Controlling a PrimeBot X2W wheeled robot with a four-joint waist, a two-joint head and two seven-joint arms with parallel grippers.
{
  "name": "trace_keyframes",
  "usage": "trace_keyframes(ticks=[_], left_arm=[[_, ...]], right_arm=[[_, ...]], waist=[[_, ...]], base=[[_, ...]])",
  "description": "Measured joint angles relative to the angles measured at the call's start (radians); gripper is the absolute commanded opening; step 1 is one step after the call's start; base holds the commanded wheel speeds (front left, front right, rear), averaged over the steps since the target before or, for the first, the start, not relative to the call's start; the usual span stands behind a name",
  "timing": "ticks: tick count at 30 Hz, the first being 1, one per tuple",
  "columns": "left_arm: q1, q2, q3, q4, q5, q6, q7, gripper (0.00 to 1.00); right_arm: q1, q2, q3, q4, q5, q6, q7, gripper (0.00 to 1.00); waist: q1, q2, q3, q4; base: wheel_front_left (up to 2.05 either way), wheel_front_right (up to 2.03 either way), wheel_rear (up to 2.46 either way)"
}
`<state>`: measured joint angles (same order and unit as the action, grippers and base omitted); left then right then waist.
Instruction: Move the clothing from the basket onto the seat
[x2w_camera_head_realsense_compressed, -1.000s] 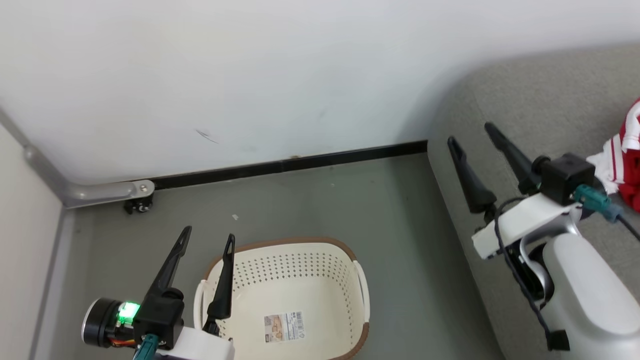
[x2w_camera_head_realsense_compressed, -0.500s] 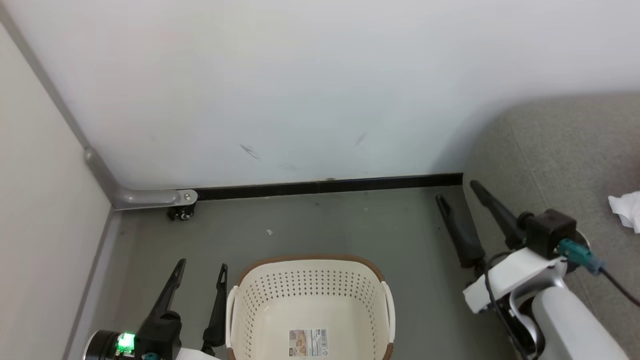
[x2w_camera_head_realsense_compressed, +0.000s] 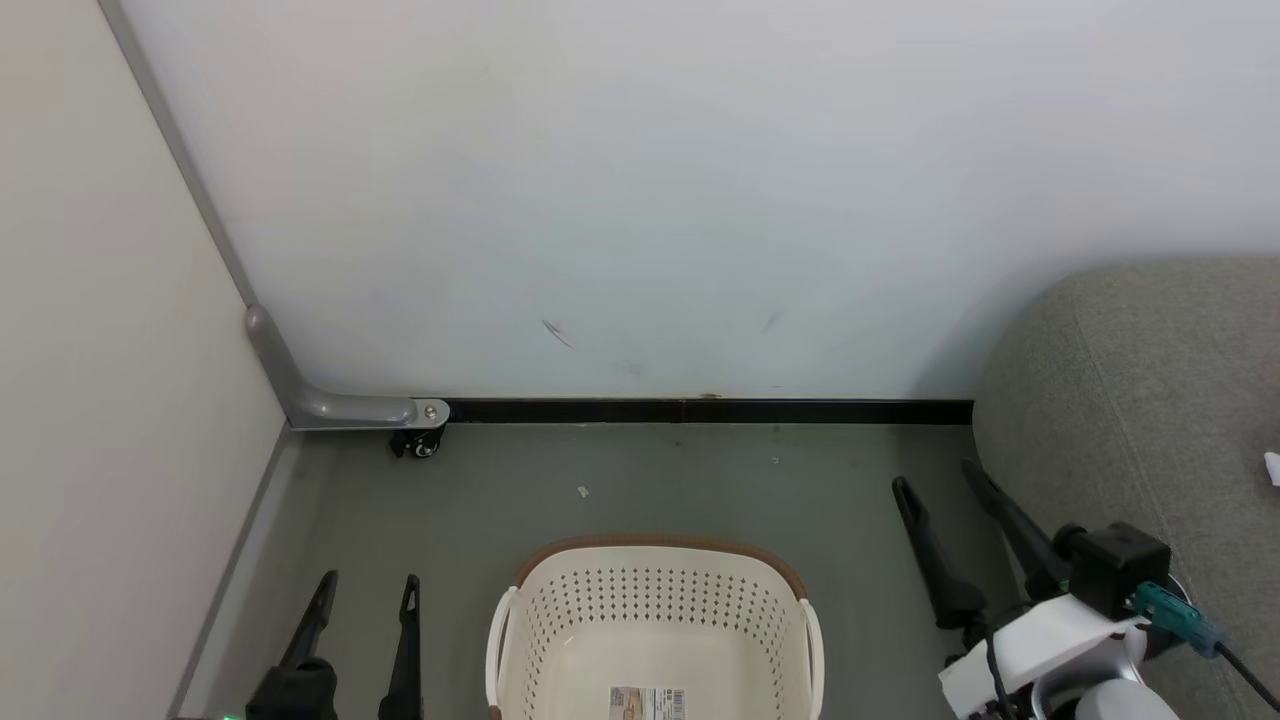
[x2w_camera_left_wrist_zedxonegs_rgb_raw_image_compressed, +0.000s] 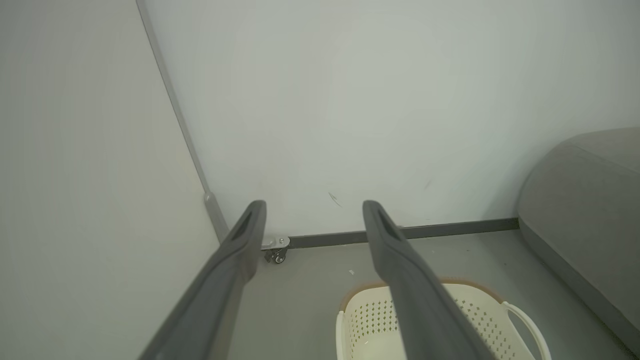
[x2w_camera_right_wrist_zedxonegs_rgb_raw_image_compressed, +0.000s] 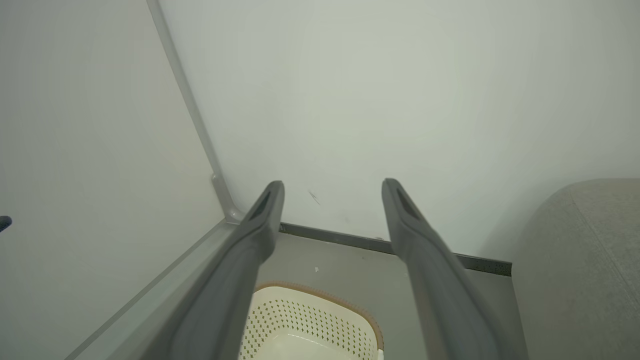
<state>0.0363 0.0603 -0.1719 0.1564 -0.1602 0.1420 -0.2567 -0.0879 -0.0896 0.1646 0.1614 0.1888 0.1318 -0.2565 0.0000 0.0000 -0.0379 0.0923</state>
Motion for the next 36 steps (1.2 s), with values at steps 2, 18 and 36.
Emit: trace_keyframes(ticks=[2,18,36], left_arm=[[0.006,-0.001,0.008,0.009,-0.011,0.005,0.000,1.00],[0.059,-0.009,0.036,0.073,-0.061,-0.036,0.000,1.00],[0.059,-0.016,0.066,0.037,-0.094,-0.128,0.000,1.00]], right_arm=[[0.026,0.005,-0.024,-0.012,-0.003,0.000,0.000,1.00],[0.172,0.047,-0.042,-0.058,-0.049,0.000,0.000,1.00],[0.207,0.051,-0.165,-0.093,-0.064,0.000,0.000,1.00]], waist=[[0.0000,0.0000,-0.007,0.007],[0.0000,0.0000,-0.041,0.022],[0.0000,0.0000,-0.033,0.001]], base=[[0.00,0.00,0.00],[0.00,0.00,0.00],[0.00,0.00,0.00]])
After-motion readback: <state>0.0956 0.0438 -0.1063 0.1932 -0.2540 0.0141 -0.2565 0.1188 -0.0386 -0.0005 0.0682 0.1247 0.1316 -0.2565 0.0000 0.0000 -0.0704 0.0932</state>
